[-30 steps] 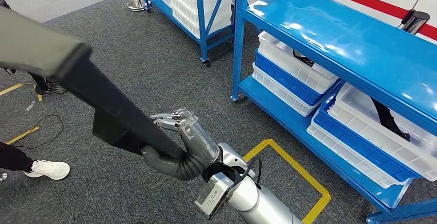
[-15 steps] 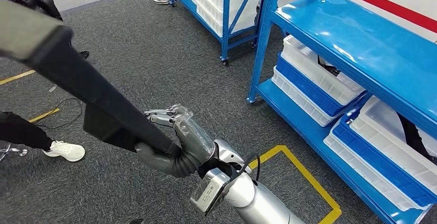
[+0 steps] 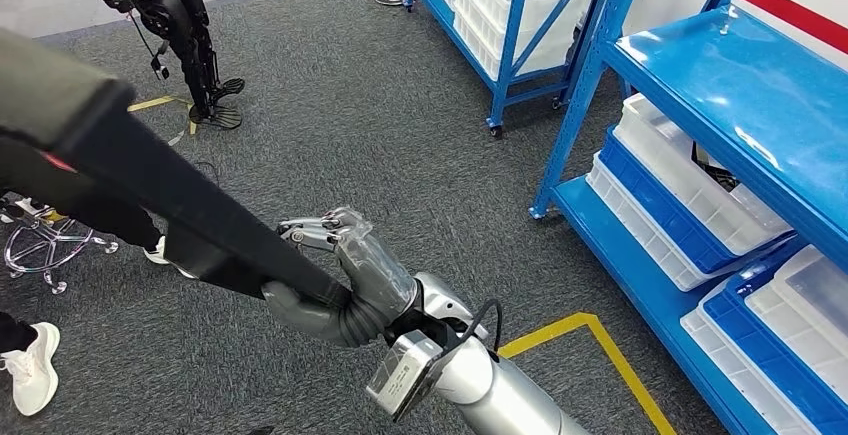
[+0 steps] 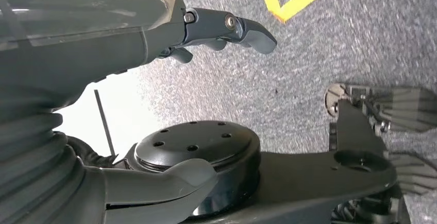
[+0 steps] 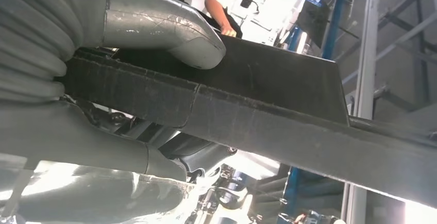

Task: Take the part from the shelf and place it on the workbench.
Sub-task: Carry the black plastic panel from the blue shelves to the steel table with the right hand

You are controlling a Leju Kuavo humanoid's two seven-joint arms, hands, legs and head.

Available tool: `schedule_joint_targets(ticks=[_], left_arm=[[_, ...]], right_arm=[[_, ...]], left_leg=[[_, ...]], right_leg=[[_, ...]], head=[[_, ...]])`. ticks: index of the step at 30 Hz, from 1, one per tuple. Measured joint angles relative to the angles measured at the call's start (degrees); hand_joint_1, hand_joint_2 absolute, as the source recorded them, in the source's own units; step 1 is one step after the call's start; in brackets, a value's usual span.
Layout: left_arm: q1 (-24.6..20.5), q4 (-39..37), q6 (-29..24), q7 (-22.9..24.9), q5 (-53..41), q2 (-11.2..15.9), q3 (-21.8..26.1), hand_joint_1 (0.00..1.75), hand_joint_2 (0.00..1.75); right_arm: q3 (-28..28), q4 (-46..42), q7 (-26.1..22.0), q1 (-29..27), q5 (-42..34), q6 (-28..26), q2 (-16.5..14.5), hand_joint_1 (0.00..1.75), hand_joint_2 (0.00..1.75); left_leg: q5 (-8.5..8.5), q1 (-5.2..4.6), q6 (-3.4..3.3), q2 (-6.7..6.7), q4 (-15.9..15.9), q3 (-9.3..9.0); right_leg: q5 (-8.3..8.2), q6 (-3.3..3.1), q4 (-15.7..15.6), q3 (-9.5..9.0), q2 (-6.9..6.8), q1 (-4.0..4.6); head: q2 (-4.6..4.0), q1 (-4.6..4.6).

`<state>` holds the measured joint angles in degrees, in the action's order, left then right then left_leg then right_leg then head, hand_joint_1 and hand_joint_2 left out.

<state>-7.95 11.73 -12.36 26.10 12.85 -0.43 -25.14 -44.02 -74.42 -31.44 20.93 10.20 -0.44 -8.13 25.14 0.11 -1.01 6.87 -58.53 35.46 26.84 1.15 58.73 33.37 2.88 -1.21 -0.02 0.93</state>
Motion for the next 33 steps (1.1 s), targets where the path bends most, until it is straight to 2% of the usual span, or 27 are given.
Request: schedule_joint_targets(ticks=[2, 4, 5, 6, 7, 8, 9, 10, 12, 13, 15, 17, 19, 21, 22, 23, 24, 25, 26, 27, 28, 30, 31, 33], left_arm=[[0.16, -0.03, 0.04, 0.00, 0.39, 0.20, 0.00, 0.00, 1.75], [0.16, -0.04, 0.07, 0.00, 0.82, 0.30, 0.05, 0.00, 1.75], [0.21, -0.04, 0.07, 0.00, 1.03, 0.38, 0.13, 0.00, 1.75], [0.32, -0.05, 0.08, 0.00, 1.24, 0.48, 0.26, 0.00, 1.75], [0.47, -0.05, 0.08, 0.00, 1.39, 0.60, 0.39, 0.00, 1.75], [0.64, -0.05, 0.08, 0.00, 1.55, 0.76, 0.53, 0.00, 1.75], [0.77, -0.05, 0.07, 0.00, 1.68, 0.91, 0.67, 0.00, 1.75], [0.84, -0.05, 0.05, 0.00, 1.77, 1.03, 0.77, 0.00, 1.75], [0.85, -0.05, -0.04, 0.00, 1.94, 1.19, 0.95, 0.00, 1.75], [0.86, -0.05, -0.09, 0.00, 1.99, 1.22, 1.03, 0.00, 1.75], [0.99, -0.07, -0.22, 0.00, 2.00, 1.32, 1.25, 0.00, 1.75], [1.13, -0.08, -0.43, 0.00, 1.92, 1.43, 1.43, 0.00, 1.75], [1.11, -0.08, -0.56, 0.00, 1.75, 1.48, 1.52, 0.00, 1.75], [1.13, -0.08, -0.56, 0.00, 1.64, 1.49, 1.57, 0.00, 1.75], [1.20, -0.09, -0.55, 0.00, 1.64, 1.48, 1.58, 0.00, 1.75], [1.28, -0.09, -0.55, 0.00, 1.63, 1.47, 1.59, 0.00, 1.75], [1.34, -0.10, -0.55, 0.00, 1.61, 1.46, 1.58, 0.00, 1.75], [1.37, -0.10, -0.55, 0.00, 1.58, 1.45, 1.59, 0.00, 1.75], [1.38, -0.10, -0.56, 0.00, 1.56, 1.46, 1.59, 0.00, 1.75], [1.39, -0.10, -0.57, 0.00, 1.55, 1.47, 1.58, 0.00, 1.75], [1.42, -0.10, -0.58, 0.00, 1.52, 1.50, 1.59, 0.00, 1.75], [1.61, -0.13, -0.62, 0.00, 1.49, 1.57, 1.58, 0.00, 1.75], [1.74, -0.15, -0.66, 0.00, 1.47, 1.58, 1.58, 0.00, 1.75], [1.85, -0.17, -0.71, 0.00, 1.46, 1.55, 1.57, 0.00, 1.75]], right_arm=[[-0.02, -0.01, 0.18, 0.03, 0.13, 0.12, -0.87, 1.75, 1.75], [-0.03, 0.06, 0.44, 0.06, 0.22, 0.34, -1.57, 1.75, 1.75], [-0.05, 0.20, 0.55, 0.05, 0.29, 0.43, -1.84, 1.75, 1.75], [-0.08, 0.38, 0.64, 0.04, 0.36, 0.51, -2.15, 1.75, 1.75], [-0.13, 0.61, 0.69, 0.04, 0.43, 0.57, -2.52, 1.75, 1.75], [-0.17, 0.83, 0.70, 0.04, 0.48, 0.62, -2.92, 1.75, 1.75], [-0.21, 1.02, 0.70, 0.07, 0.55, 0.70, -3.33, 1.75, 1.75], [-0.26, 1.20, 0.70, 0.14, 0.67, 0.77, -3.71, 1.75, 1.75], [-0.33, 1.58, 0.67, 0.36, 0.87, 0.88, -4.22, 1.75, 1.75], [-0.36, 1.78, 0.65, 0.44, 0.93, 0.91, -4.40, 1.75, 1.75], [-0.44, 2.12, 0.62, 0.52, 0.96, 0.96, -4.89, 1.75, 1.75], [-0.50, 2.32, 0.58, 0.81, 0.98, 0.99, -5.46, 1.75, 1.75], [-0.58, 2.56, 0.55, 1.14, 1.05, 1.08, -5.70, 1.75, 1.75], [-0.64, 2.97, 0.58, 1.14, 1.11, 1.24, -5.76, 1.75, 1.75], [-0.64, 3.17, 0.61, 1.09, 1.12, 1.33, -5.80, 1.75, 1.75], [-0.65, 3.29, 0.63, 1.07, 1.12, 1.41, -5.89, 1.75, 1.75], [-0.66, 3.34, 0.65, 1.09, 1.12, 1.48, -6.04, 1.75, 1.75], [-0.66, 3.37, 0.66, 1.14, 1.12, 1.52, -6.18, 1.75, 1.75], [-0.69, 3.39, 0.66, 1.19, 1.12, 1.57, -6.35, 1.75, 1.75], [-0.72, 3.44, 0.68, 1.23, 1.13, 1.61, -6.50, 1.75, 1.75], [-0.74, 3.49, 0.70, 1.25, 1.15, 1.64, -6.64, 1.75, 1.75], [-0.75, 3.58, 0.75, 1.26, 1.19, 1.68, -7.00, 1.75, 1.75], [-0.73, 3.60, 0.77, 1.28, 1.22, 1.69, -7.30, 1.75, 1.75], [-0.68, 3.60, 0.80, 1.33, 1.28, 1.77, -7.84, 1.75, 1.75]], left_leg=[[1.52, 0.04, 0.68, -2.47, -2.34, 1.09], [4.67, 0.19, 1.24, -5.41, -8.56, 4.21], [6.01, 0.38, 1.47, -6.01, -12.06, 6.14], [6.57, 0.53, 1.64, -6.34, -14.42, 7.56], [6.09, 0.65, 1.76, -6.55, -14.90, 8.04], [4.65, 0.73, 1.80, -6.85, -13.20, 7.37], [2.64, 0.75, 1.74, -7.53, -9.78, 5.70], [1.02, 0.61, 1.63, -8.86, -5.90, 3.68], [-0.53, 0.13, 1.06, -10.49, -0.91, 1.07], [-0.41, -0.17, 0.73, -10.59, -0.23, 0.77], [-0.47, -0.25, -0.05, -9.27, 0.08, 0.64], [-0.75, -0.04, -0.80, -8.15, 0.76, 0.01], [-0.89, 0.10, -1.36, -6.95, 1.08, -0.42], [-0.86, 0.13, -1.58, -5.49, 1.05, -0.47], [-0.83, 0.13, -1.59, -4.72, 1.03, -0.49], [-0.80, 0.14, -1.55, -3.90, 0.99, -0.55], [-0.74, 0.16, -1.45, -3.10, 0.91, -0.63], [-0.65, 0.20, -1.27, -2.33, 0.78, -0.63], [-0.47, 0.13, -0.99, -1.61, 0.51, -0.55], [-0.34, 0.11, -0.66, -1.07, 0.28, -0.38], [-0.26, 0.15, -0.30, -0.63, 0.14, -0.19], [-0.25, 0.39, 0.43, -0.06, 0.16, 0.08], [0.01, 0.44, 0.78, -0.68, -0.10, 0.20], [2.01, 0.46, 1.38, -3.38, -3.23, 1.62]], right_leg=[[-0.03, -0.67, -0.21, -0.29, -1.05, -0.19], [0.21, -1.15, -0.24, -0.48, -2.28, -0.04], [0.32, -1.30, -0.24, -0.53, -2.98, 0.08], [0.43, -1.43, -0.24, -0.56, -3.64, 0.14], [0.53, -1.53, -0.23, -0.60, -4.27, 0.18], [0.65, -1.54, -0.23, -0.69, -4.84, 0.19], [0.80, -1.50, -0.22, -0.84, -5.34, 0.19], [0.99, -1.34, -0.22, -1.01, -5.82, 0.31], [1.39, -0.81, -0.21, -1.30, -6.68, 0.72], [1.57, -0.51, -0.25, -1.43, -7.13, 0.87], [1.92, 0.03, -0.29, -1.64, -7.92, 0.94], [3.01, 0.33, 1.58, -1.08, -6.67, 0.87], [5.54, 0.06, 7.86, 1.94, -4.28, 0.70], [7.68, -0.05, 14.84, 5.98, -3.35, 0.64], [7.63, 0.22, 16.08, 6.97, -3.23, 0.63], [6.59, 0.68, 14.90, 6.76, -3.10, 0.59], [4.87, 1.20, 11.74, 5.51, -2.73, 0.48], [2.98, 1.65, 7.56, 3.74, -1.68, 0.27], [1.46, 1.75, 3.90, 2.08, -0.59, 0.05], [0.56, 1.58, 1.52, 1.00, 0.25, -0.12], [0.20, 1.19, 0.46, 0.51, 0.75, -0.12], [0.00, 0.22, 0.31, 0.38, -0.02, -0.03], [-0.10, -0.15, 0.20, 0.27, -0.42, -0.08], [-0.14, -0.88, -0.05, 0.01, -1.47, -0.33]], head=[[0.00, -0.13], [0.00, -0.25], [0.00, -0.25], [0.00, -0.25], [0.00, -0.25], [0.00, -0.25], [0.00, -0.25], [0.00, -0.25], [0.00, -0.18], [0.00, -0.14], [0.00, -0.10], [0.00, -0.08], [0.00, -0.03], [0.00, -0.01], [0.00, -0.01], [0.00, -0.01], [0.00, -0.01], [0.00, -0.01], [0.00, -0.01], [0.00, -0.04], [0.00, -0.06], [0.00, -0.08], [0.00, -0.10], [0.00, -0.23]])
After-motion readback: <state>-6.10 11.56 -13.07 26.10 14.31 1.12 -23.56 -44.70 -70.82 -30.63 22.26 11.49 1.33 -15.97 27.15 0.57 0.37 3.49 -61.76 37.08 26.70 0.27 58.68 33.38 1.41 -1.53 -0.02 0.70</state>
